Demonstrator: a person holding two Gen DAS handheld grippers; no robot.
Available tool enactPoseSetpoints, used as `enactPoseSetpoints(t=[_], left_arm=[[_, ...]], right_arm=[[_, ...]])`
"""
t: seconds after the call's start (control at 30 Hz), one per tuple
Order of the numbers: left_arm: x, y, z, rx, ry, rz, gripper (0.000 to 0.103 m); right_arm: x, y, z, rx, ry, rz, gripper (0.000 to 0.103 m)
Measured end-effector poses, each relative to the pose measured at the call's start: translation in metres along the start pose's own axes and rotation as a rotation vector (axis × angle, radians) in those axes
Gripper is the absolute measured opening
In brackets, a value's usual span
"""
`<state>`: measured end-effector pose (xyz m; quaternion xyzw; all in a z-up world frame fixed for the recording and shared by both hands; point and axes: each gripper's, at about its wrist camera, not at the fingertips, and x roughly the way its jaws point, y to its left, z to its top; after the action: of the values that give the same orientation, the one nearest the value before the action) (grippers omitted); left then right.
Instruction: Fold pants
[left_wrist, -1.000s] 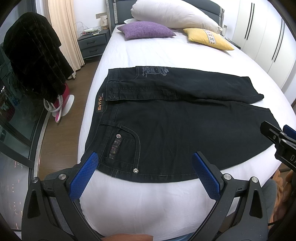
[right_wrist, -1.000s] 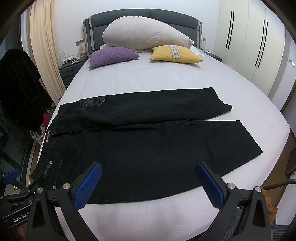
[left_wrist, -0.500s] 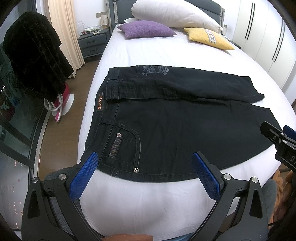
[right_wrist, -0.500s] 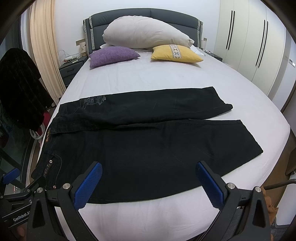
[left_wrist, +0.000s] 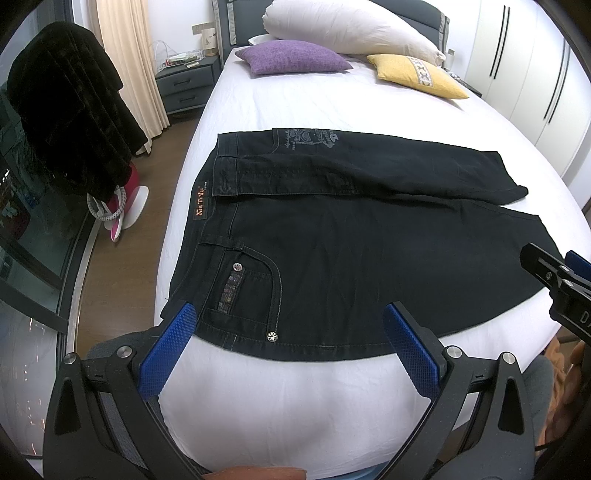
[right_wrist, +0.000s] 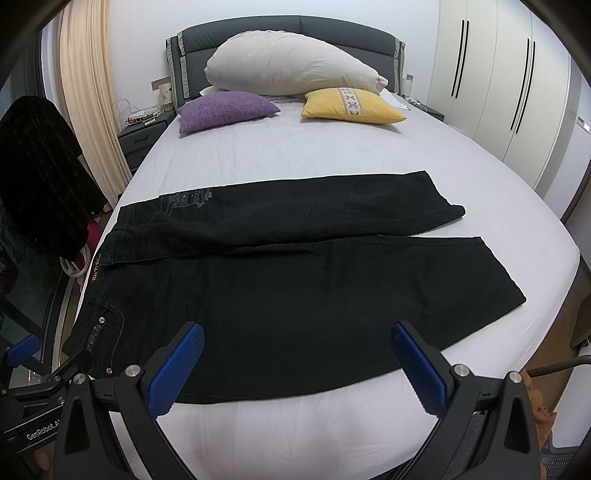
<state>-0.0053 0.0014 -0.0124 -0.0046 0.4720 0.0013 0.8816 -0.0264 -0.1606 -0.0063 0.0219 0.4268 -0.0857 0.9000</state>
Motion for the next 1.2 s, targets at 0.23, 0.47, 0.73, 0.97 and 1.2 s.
enactPoseSetpoints(t=[0.23,0.47,0.73,0.97,1.2], left_arm=[[0.005,0.003,-0.003,-0.002,0.010,-0.003,0.103],[0.005,0.002,0.001,-0.011,0.020,-0.014,0.103],[0.014,0.004,0.006,0.027,0.019,-0.076,0.103],[0.040,0.011,0.021,0.075,0.076,-0.143,0.103],[0.085,0.037,0.126,0.185,-0.050,-0.128,0.103]], right_arm=[[-0.001,0.004,-0.003,-0.001,0.004,0.002,0.103],[0.000,0.004,-0.005,-0.002,0.006,0.003,0.103],[0.004,0.004,-0.006,-0.021,0.007,0.038,0.103],[0.022,-0.007,0.022,-0.122,-0.023,0.235,0.103],[0.078,-0.022,0.086,-0.243,-0.014,0.301,0.103]])
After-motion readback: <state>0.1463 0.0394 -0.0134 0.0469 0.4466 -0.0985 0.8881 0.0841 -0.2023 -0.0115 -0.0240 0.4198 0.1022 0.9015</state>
